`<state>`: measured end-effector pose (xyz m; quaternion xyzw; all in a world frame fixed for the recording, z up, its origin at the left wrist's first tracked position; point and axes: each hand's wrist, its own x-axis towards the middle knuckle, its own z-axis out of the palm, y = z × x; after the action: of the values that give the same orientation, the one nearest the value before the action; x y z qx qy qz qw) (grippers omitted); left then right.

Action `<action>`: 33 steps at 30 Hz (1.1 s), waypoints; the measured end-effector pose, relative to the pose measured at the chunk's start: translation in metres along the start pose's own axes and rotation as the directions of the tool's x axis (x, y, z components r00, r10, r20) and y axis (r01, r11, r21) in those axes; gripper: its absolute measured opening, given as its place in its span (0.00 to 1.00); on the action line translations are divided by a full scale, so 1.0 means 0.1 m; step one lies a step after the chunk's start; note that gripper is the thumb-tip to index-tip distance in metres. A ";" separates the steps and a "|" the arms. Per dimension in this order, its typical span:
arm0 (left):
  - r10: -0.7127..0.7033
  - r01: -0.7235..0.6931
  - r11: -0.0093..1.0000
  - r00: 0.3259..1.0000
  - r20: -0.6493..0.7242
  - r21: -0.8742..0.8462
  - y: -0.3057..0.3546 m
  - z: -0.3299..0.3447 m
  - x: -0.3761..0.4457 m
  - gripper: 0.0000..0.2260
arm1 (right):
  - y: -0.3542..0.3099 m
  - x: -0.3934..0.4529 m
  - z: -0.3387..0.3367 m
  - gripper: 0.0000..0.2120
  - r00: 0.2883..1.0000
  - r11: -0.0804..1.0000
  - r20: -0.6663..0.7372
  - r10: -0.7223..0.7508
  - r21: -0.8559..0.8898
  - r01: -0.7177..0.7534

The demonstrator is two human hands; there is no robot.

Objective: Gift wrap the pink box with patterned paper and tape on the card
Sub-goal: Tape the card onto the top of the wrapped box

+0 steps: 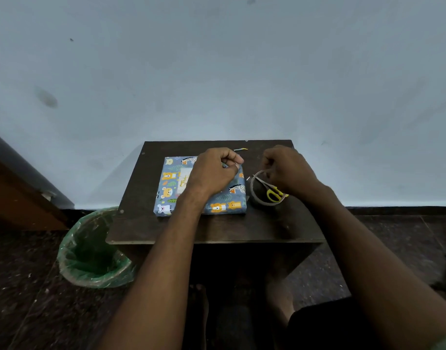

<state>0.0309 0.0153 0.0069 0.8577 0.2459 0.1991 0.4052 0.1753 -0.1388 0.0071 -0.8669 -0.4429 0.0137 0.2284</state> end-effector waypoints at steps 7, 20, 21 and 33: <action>-0.173 0.206 0.933 0.976 0.131 -0.296 0.09 -0.02 -0.06 0.09 | 0.00 0.00 -0.12 0.09 0.981 0.973 -0.192 0.010 0.229 0.035; -0.315 0.322 0.701 0.940 0.129 -0.637 0.21 -0.04 -0.14 0.08 | -0.18 -0.01 0.00 0.11 0.938 0.976 -0.342 -0.055 0.181 0.124; -0.325 0.328 0.700 0.937 0.126 -0.634 0.20 -0.04 -0.14 0.08 | -0.19 -0.01 0.01 0.11 0.939 0.976 -0.338 -0.063 0.176 0.129; -0.288 0.215 0.705 0.958 0.003 -0.676 0.21 0.00 -0.14 0.05 | -0.29 -0.05 0.01 0.12 0.977 0.965 -0.200 -0.080 0.230 0.126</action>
<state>0.0247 -0.0043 0.0217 0.6013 0.2929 0.2607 0.6962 0.1494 -0.1279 0.0173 -0.8057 -0.4591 -0.0269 0.3734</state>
